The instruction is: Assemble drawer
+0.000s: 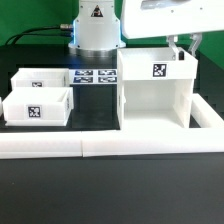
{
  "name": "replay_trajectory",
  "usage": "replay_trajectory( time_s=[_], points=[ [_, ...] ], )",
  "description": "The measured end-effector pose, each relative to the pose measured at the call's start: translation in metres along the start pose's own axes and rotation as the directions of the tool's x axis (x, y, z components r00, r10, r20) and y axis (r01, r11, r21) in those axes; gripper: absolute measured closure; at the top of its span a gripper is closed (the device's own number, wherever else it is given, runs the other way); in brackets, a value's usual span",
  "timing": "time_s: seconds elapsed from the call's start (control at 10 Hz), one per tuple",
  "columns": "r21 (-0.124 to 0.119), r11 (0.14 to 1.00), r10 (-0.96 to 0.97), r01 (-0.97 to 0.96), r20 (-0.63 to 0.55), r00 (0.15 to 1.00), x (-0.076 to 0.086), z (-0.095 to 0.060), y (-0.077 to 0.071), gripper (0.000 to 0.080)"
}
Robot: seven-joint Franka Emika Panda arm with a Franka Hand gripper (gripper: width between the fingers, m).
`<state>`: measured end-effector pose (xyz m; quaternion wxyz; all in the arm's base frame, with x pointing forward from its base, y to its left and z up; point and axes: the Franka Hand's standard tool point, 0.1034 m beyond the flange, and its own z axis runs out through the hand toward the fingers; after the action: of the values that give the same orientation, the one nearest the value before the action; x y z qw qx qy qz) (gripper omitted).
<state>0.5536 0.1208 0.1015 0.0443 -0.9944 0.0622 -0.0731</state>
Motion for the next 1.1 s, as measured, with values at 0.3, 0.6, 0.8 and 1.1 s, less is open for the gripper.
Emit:
replay_trajectory(
  time_s=[0.3,0.6,0.8,1.1],
  points=[
    [0.019,0.972,0.234,-0.233,-0.019,0.972,0.018,-0.001,0.008,0.0759],
    [0.033,0.93,0.366,-0.365,-0.025,0.93,0.022,-0.004,0.006,0.0758],
    [0.052,0.882,0.47,-0.468,-0.026,0.882,0.025,-0.006,0.003,0.0758],
    [0.062,0.7,0.713,-0.712,0.004,0.701,0.024,-0.008,0.003,0.0758]
  ],
)
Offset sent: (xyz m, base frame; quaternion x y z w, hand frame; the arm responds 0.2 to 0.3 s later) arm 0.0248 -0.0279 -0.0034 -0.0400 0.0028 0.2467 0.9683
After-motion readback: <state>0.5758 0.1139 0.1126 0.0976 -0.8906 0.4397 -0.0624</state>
